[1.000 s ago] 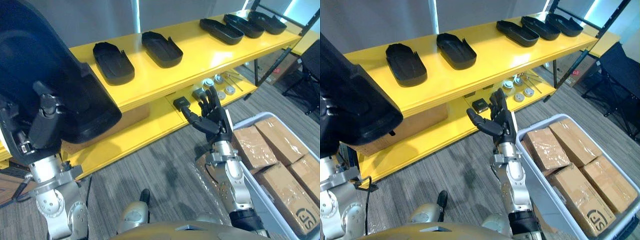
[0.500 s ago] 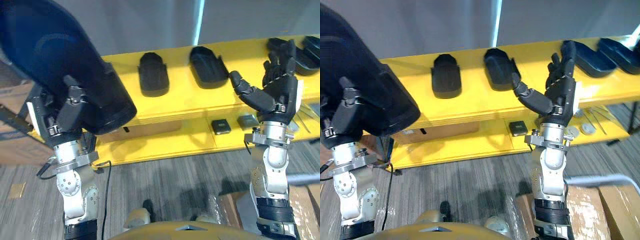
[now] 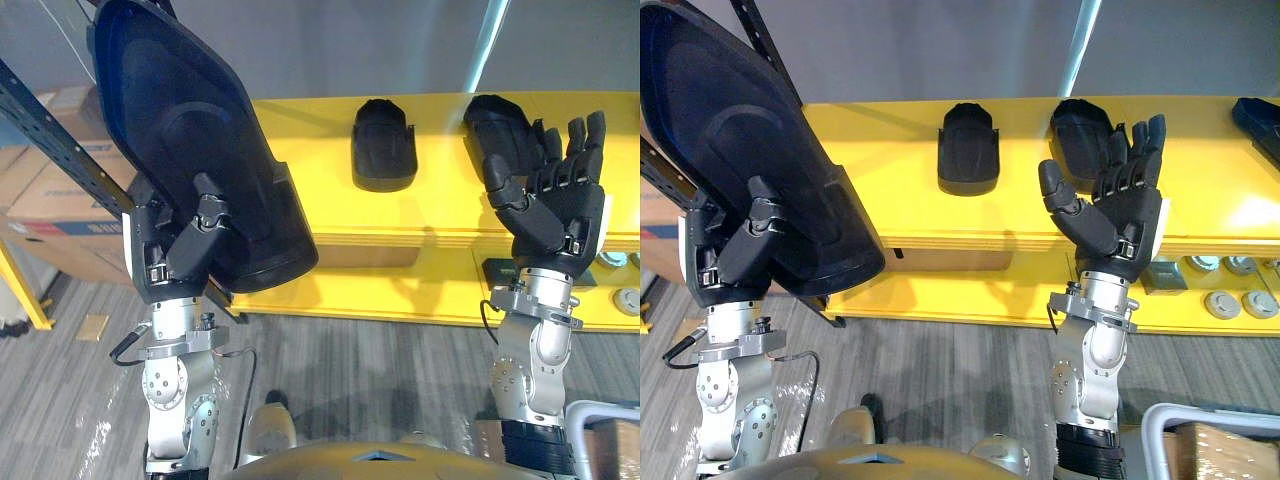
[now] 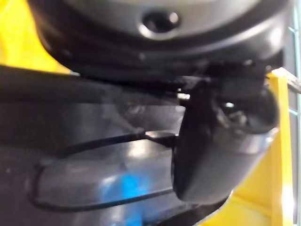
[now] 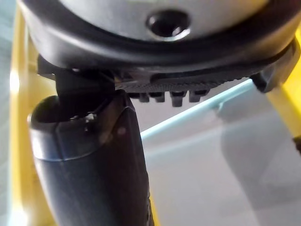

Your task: Walk over and take three plastic housings, then place them on the shelf

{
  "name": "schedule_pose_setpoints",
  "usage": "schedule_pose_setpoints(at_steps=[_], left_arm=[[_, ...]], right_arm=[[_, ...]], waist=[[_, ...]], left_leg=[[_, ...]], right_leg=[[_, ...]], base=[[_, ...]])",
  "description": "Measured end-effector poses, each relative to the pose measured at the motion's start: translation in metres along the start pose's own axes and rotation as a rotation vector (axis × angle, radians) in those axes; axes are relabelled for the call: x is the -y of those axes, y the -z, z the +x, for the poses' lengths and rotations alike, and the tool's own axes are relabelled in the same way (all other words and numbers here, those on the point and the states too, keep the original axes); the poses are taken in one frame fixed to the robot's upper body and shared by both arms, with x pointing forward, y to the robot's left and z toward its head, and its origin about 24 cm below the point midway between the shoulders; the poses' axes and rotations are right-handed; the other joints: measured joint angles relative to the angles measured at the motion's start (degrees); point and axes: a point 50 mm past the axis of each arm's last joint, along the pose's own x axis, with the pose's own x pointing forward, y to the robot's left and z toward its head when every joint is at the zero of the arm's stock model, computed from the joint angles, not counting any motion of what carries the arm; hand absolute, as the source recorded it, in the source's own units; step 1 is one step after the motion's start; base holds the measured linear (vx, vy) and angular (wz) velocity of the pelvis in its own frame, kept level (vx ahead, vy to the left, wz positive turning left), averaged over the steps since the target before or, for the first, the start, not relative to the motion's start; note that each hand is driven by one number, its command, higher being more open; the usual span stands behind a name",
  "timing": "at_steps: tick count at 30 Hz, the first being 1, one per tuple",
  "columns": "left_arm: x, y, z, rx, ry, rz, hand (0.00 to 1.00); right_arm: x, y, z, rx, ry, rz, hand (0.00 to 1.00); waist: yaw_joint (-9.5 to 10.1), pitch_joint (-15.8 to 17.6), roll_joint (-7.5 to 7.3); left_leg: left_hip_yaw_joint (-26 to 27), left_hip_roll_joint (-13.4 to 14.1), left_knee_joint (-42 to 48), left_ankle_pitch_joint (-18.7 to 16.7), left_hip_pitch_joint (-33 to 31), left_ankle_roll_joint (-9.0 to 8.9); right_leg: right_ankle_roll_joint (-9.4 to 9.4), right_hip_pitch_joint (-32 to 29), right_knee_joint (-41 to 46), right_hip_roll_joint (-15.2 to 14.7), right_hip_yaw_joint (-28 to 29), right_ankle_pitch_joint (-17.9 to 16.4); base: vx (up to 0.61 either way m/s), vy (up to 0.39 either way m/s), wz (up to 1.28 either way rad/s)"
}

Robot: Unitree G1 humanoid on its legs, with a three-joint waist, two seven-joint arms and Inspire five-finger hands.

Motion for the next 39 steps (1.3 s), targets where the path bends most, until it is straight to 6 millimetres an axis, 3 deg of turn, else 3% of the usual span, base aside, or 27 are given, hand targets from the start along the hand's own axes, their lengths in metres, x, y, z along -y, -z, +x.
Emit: schedule_pose_setpoints(at_steps=[1,2,3,5,6,8,10,11,13,15,19,25,29,34,39], left_arm=[[0.0,0.0,0.0,-0.002,0.007,0.032,0.0],[-0.003,-0.004,0.002,0.008,0.055,0.111,0.0],[-0.006,-0.007,0.003,0.013,0.077,0.154,0.0],[-0.013,-0.01,0.006,0.015,0.101,0.207,0.0],[-0.019,-0.013,0.008,0.015,0.101,0.223,0.0],[-0.025,-0.016,0.015,0.027,0.093,0.242,0.0],[-0.025,-0.018,0.027,0.042,0.093,0.225,0.0],[-0.025,-0.017,0.03,0.045,0.09,0.213,0.0],[-0.02,-0.009,0.039,0.023,0.092,0.186,0.0],[-0.016,0.003,0.04,-0.036,0.098,0.168,0.0],[-0.001,0.024,0.035,-0.169,0.161,0.119,0.0],[0.005,0.028,0.041,-0.204,0.163,-0.054,0.0],[0.014,0.037,0.061,-0.204,0.143,-0.095,0.0],[-0.004,0.059,0.084,-0.264,-0.023,-0.07,0.0],[-0.01,0.055,0.118,-0.238,-0.083,-0.092,0.0]], right_arm=[[-0.001,-0.001,0.001,0.009,-0.008,0.0,1.0],[-0.003,0.003,-0.005,0.003,0.019,0.03,1.0],[-0.005,0.006,-0.007,-0.009,0.026,0.042,1.0],[-0.011,0.013,-0.013,-0.052,0.007,0.045,1.0],[-0.015,0.019,-0.018,-0.089,-0.009,0.053,1.0],[-0.022,0.024,-0.022,-0.122,-0.044,0.047,1.0],[-0.024,0.024,-0.023,-0.123,-0.089,0.006,1.0],[-0.025,0.024,-0.022,-0.122,-0.098,0.006,1.0],[-0.025,0.024,-0.022,-0.123,-0.109,0.006,1.0],[-0.022,0.022,-0.02,-0.123,-0.116,-0.01,1.0],[-0.011,0.017,-0.014,-0.108,-0.109,-0.052,1.0],[-0.007,0.015,-0.012,-0.12,-0.128,-0.077,1.0],[-0.011,0.021,-0.02,-0.175,-0.142,-0.067,1.0],[-0.012,0.027,-0.031,-0.248,-0.202,-0.068,1.0],[-0.009,0.029,-0.034,-0.292,-0.253,-0.094,1.0]], waist=[[-0.02,-0.5,0.91],[-0.35,-0.2,-1.3],[-0.61,0.0,-2.36],[-0.37,0.2,-2.77],[0.08,0.1,-3.03],[0.18,0.2,-2.95],[-1.01,-0.2,-3.62],[-1.01,-0.2,-3.69],[-1.55,-0.3,-3.68],[-2.58,-0.5,-3.06],[-3.5,-1.1,-2.08],[-4.19,-1.1,-2.15],[-4.73,-1.1,-2.07],[-7.66,-1.0,-1.84],[-8.67,-0.7,-1.53]], left_leg=[[0.1,-0.5,-0.3,-3.4,0.6,-4.19],[2.1,-4.2,1.4,-5.6,0.7,-2.84],[2.9,-5.9,3.9,-8.2,-0.2,-1.22],[4.4,-7.0,8.6,-11.3,-1.8,1.68],[6.6,-7.4,8.3,-11.9,-1.3,3.19],[7.1,-8.2,6.0,-11.0,-0.2,4.78],[6.3,-10.7,-0.8,-7.8,2.0,6.04],[6.2,-11.2,-2.4,-7.0,2.6,6.31],[5.6,-11.6,-5.9,-4.5,3.4,6.57],[4.2,-12.1,-6.0,-3.8,2.9,6.58],[3.7,-11.8,-8.2,-2.1,2.6,6.28],[5.3,-11.4,-12.6,0.0,5.4,5.85],[7.1,-11.7,-16.0,1.5,6.4,6.06],[10.4,-11.9,-18.9,2.7,7.6,6.2],[12.1,-11.8,-19.2,3.0,7.4,6.19]], right_leg=[[0.45,-0.5,0.3,-0.6,0.8,0.2],[0.75,-0.5,-0.3,-4.6,2.6,1.4],[-0.41,0.1,-1.7,-6.2,2.6,3.7],[-2.35,-0.8,-2.6,-8.0,2.0,10.4],[-5.41,-2.1,-2.8,-8.6,1.5,13.8],[-3.83,-4.2,1.1,-6.2,3.4,10.8],[-1.88,-4.3,2.2,-0.9,5.0,4.4],[-2.1,-4.2,1.3,0.2,5.0,3.6],[-2.85,-4.0,-5.2,5.4,6.3,3.3],[-4.38,-2.6,-8.2,7.0,6.7,4.4],[-5.05,-2.7,-9.9,8.0,6.6,6.2],[-5.55,-2.7,-10.5,8.8,8.3,6.9],[-5.58,-4.3,-10.4,8.8,10.1,6.9],[-5.57,-6.3,-10.6,9.0,13.7,7.1],[-5.58,-8.0,-9.8,9.2,15.5,7.4]], base=[[-0.01,0.554,-0.48],[-0.02,0.548,-0.21],[-0.02,0.517,-0.2],[-0.03,0.503,-0.37],[-0.02,0.552,-0.56],[0.0,0.327,-0.2],[0.02,0.197,0.31],[0.02,0.161,0.19],[0.01,0.082,0.21],[0.05,-0.018,0.33],[0.05,-0.023,0.11],[0.0,-0.013,-0.12],[-0.06,0.023,-0.19],[-0.06,0.035,-0.32],[-0.02,0.016,-0.18]])
